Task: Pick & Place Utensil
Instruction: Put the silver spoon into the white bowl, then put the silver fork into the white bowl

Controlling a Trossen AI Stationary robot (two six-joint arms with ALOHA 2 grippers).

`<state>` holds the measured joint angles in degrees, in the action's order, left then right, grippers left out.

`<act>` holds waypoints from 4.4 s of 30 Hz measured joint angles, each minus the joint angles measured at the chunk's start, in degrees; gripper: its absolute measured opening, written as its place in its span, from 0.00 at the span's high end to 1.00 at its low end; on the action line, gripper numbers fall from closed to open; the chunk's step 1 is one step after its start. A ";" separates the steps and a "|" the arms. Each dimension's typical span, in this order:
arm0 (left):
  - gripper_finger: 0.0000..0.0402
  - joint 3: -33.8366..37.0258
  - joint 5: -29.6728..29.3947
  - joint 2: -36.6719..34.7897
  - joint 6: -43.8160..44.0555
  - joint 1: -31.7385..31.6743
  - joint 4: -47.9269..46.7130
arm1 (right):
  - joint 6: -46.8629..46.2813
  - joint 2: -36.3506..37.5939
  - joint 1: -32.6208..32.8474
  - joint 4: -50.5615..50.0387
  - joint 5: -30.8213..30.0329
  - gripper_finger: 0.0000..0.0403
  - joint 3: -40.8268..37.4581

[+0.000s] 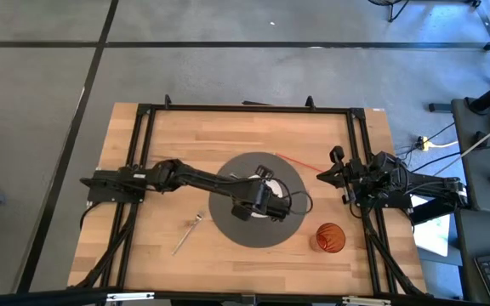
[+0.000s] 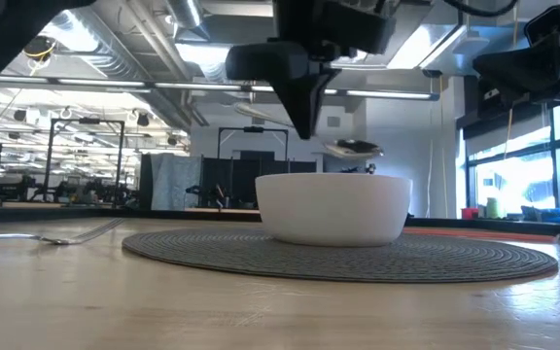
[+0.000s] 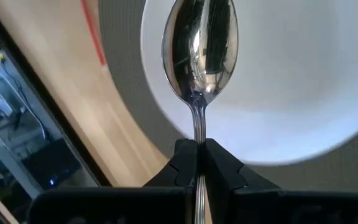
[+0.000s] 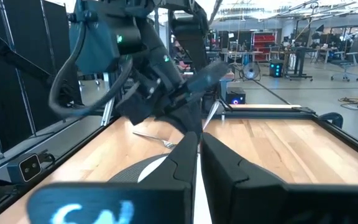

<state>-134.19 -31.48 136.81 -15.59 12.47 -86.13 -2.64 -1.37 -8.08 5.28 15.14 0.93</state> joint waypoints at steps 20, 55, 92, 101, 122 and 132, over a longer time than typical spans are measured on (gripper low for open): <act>0.98 0.11 -0.73 5.15 -12.69 -0.45 3.91 | -0.12 0.00 0.00 -0.08 0.01 0.94 0.00; 0.93 0.11 8.63 7.02 -8.10 -2.97 5.14 | -0.15 -0.02 0.00 -0.44 0.04 0.94 0.00; 0.92 0.11 14.55 6.93 -0.64 -3.94 4.87 | -0.15 -0.02 0.00 -0.44 0.08 0.94 0.00; 0.92 0.11 14.63 6.93 -0.61 -3.85 3.94 | -0.15 -0.02 0.00 -0.44 0.06 0.94 0.00; 0.92 0.11 13.64 6.93 0.04 -3.78 1.90 | -0.13 -0.02 0.00 -0.44 0.02 0.94 0.00; 0.78 0.11 10.75 6.52 2.87 -4.00 2.16 | -1.20 -0.02 0.00 -0.46 0.06 0.94 0.00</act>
<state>-134.08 -20.73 143.33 -12.72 8.47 -83.96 -3.84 -1.39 -8.08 4.82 15.20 0.93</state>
